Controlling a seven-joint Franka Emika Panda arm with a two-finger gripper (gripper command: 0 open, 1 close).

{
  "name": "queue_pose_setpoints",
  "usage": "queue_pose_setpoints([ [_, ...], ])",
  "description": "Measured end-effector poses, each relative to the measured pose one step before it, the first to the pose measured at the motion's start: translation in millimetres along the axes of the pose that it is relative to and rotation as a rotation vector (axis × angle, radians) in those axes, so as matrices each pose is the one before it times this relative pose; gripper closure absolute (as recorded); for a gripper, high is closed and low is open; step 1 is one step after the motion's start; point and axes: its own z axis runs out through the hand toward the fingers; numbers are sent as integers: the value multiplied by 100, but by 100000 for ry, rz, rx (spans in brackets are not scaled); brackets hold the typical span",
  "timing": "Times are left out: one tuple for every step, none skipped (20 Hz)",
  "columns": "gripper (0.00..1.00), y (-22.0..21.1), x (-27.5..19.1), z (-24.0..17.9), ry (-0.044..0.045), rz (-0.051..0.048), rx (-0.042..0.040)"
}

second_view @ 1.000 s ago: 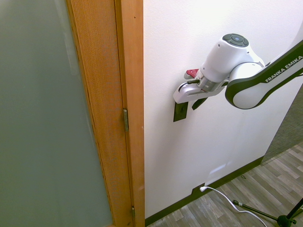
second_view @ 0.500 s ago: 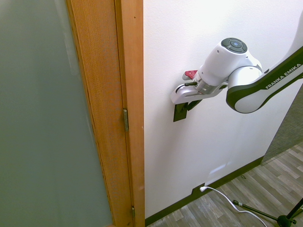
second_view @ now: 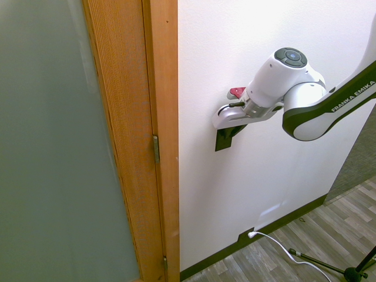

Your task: Turn off the light

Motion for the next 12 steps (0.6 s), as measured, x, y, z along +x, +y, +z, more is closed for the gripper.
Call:
queue_pose_setpoints([
  [100,-59,-71,-27,-34,-117,90],
  [100,-55,-78,-25,-38,-133,66],
  [100,-30,-59,-11,-9,-99,-45],
  [100,-7,-4,4,12,-11,-26],
  [100,1,-8,24,-5,-12,-30],
  [100,-7,-50,63,-68,-32,-54],
  [100,15,-83,176,-114,-40,-215],
  [100,96,-136,308,-221,-92,-491],
  [100,165,-217,579,-322,-201,-883],
  [100,180,-228,914,-306,-265,-971],
  [100,-45,-15,545,12,-114,-282],
  [0,1,-16,102,-57,-50,37],
])
